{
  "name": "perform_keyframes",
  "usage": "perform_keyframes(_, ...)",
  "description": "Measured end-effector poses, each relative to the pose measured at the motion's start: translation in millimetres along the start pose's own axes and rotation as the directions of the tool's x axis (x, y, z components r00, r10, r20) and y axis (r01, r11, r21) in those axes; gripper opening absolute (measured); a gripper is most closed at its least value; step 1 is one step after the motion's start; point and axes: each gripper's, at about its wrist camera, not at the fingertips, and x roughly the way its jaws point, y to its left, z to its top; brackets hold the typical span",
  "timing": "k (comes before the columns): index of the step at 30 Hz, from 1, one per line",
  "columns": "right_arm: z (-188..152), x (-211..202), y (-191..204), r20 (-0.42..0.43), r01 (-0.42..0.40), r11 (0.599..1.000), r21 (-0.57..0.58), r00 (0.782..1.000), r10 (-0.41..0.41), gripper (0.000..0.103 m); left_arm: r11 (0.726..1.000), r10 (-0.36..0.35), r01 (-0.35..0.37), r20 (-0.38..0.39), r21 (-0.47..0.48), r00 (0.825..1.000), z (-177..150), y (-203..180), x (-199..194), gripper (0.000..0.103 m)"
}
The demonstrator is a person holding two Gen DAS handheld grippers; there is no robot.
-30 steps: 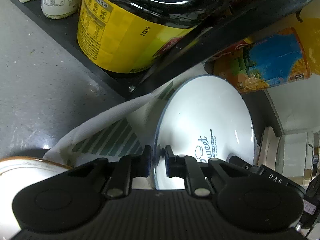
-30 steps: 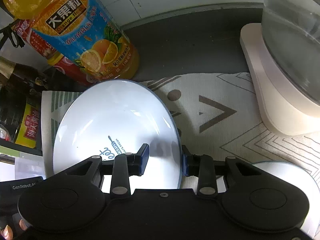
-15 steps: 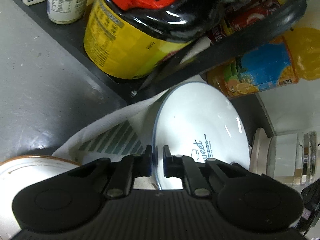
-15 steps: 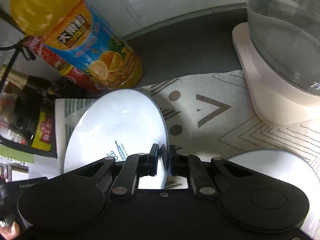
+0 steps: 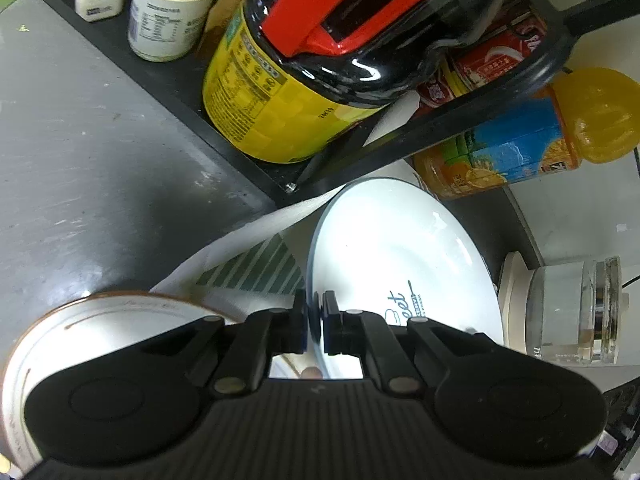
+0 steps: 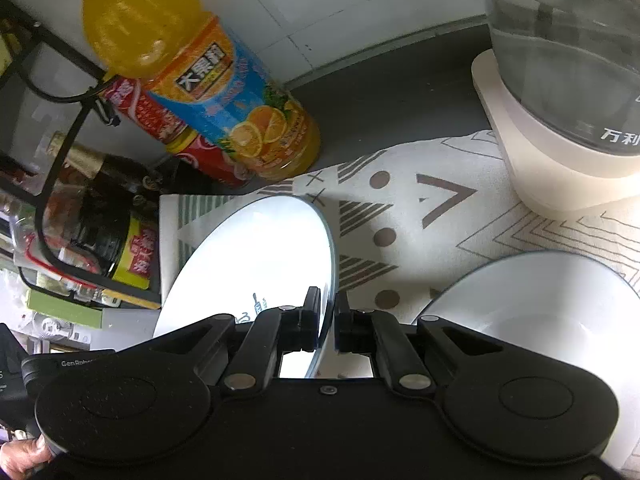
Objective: Organize plates and bowls
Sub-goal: 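Carry the 'Sweet' plate with both tools over the flower-pattern plate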
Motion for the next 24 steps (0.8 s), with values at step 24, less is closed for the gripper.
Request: perform_keyframes(24, -92.1, -54.9, 47.0, 0.123, 0.007, 0.998, 0.063, 0.992, -0.015, 0.007, 0.991, -0.061, 0.066, -0.045, 0.119, 0.997, -23.4, 46.8, -69.7, 0.005)
